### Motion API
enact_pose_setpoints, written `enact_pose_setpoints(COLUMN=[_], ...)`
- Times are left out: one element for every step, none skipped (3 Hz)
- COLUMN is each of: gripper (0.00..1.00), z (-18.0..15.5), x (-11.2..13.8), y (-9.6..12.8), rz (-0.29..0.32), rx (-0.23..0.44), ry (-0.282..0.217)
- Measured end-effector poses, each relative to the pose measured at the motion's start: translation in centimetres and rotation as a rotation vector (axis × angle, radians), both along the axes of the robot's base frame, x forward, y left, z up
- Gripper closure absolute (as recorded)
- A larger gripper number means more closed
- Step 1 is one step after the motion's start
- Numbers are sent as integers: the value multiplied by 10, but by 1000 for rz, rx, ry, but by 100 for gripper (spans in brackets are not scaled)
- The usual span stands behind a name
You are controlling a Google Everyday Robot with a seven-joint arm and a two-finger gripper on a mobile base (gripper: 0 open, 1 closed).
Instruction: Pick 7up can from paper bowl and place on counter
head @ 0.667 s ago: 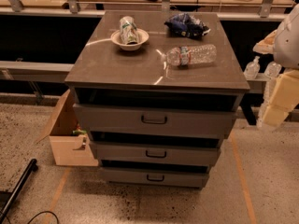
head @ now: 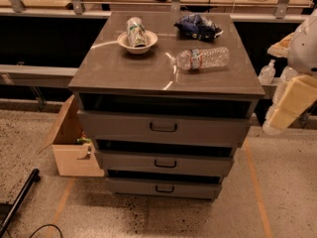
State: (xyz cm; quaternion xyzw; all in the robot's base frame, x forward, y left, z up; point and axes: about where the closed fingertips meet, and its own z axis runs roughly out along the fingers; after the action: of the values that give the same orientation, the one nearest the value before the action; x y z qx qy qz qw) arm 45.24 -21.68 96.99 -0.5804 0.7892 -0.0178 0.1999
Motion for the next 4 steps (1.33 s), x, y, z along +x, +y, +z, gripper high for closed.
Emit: enact_pose_setpoints(gripper=[0, 0, 0, 0], z=[-13, -8, 4, 4], x=[43, 105, 125, 125], y=[1, 25, 24, 24], rz=[-62, -96, -122, -122], rx=[208, 379, 401, 401], ry=[-75, -189, -274, -274])
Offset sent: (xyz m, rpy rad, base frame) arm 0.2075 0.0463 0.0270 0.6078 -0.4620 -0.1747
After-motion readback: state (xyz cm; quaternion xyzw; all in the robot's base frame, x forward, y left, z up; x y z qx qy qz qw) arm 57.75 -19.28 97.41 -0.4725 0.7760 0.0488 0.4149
